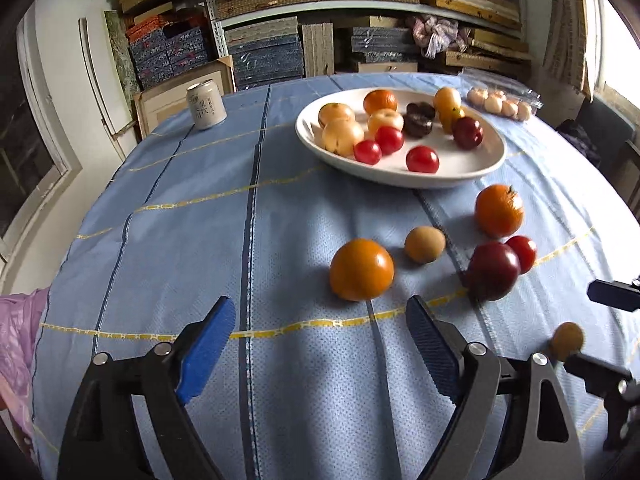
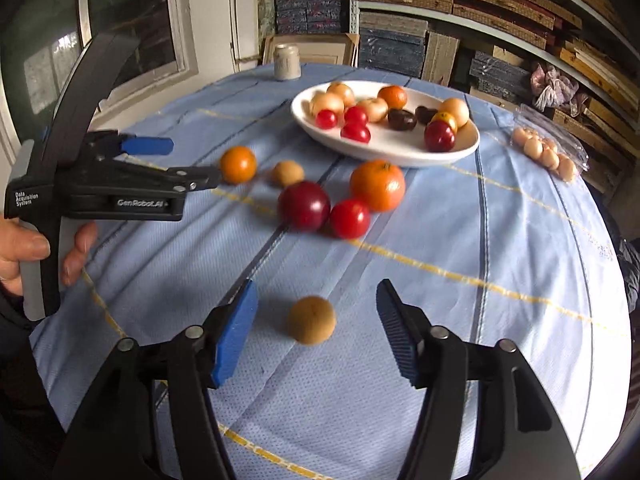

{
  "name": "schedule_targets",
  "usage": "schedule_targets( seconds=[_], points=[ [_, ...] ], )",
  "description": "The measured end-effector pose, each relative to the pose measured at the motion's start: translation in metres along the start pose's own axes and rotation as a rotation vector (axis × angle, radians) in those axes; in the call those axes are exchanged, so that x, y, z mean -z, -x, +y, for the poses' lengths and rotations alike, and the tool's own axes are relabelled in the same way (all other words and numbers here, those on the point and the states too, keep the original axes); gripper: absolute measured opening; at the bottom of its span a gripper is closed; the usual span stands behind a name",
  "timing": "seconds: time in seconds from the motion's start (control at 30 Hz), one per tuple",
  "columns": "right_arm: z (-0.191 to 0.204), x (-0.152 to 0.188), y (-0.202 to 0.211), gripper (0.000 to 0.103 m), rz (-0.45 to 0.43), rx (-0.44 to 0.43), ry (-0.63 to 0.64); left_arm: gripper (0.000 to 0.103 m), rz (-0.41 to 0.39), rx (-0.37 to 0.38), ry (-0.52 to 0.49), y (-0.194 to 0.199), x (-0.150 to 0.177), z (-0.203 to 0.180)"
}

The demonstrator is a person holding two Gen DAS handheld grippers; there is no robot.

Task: Organize fruits
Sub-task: 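Withdraw both grippers from the plate toward the remaining fruits, then grasp a small brown round fruit with the right gripper while the left grasps a large orange fruit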

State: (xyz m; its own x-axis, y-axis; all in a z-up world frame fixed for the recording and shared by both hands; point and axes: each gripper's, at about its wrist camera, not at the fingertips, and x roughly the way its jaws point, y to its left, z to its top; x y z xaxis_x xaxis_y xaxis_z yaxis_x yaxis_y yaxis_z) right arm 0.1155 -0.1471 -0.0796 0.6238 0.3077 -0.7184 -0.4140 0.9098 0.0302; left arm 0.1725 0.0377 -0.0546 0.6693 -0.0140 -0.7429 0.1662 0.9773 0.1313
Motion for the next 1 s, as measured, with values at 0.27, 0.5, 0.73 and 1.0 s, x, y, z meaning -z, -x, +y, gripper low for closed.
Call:
schedule_targets(
  seconds=[0.27, 0.5, 0.73, 1.0],
  points=[
    [-0.006, 0.002, -0.013, 0.054, 0.024, -0.010, -0.033, 0.089, 0.017, -0.019, 0.009, -0.017, -0.005, -0.004],
    [-0.004, 0.004, -0.019, 0.042, 0.042, -0.043, -0.032, 0.089, 0.007, -0.036, 0.023, -0.022, -0.010, 0.000],
    [-0.006, 0.005, -0.021, 0.030, 0.055, -0.070, -0.041, 0.088, -0.009, -0.063, -0.022, -0.026, -0.012, -0.011],
    [-0.009, 0.006, -0.018, 0.026, 0.040, -0.098, -0.059, 0.037, 0.017, 0.007, -0.039, -0.035, -0.014, -0.018]
  ],
)
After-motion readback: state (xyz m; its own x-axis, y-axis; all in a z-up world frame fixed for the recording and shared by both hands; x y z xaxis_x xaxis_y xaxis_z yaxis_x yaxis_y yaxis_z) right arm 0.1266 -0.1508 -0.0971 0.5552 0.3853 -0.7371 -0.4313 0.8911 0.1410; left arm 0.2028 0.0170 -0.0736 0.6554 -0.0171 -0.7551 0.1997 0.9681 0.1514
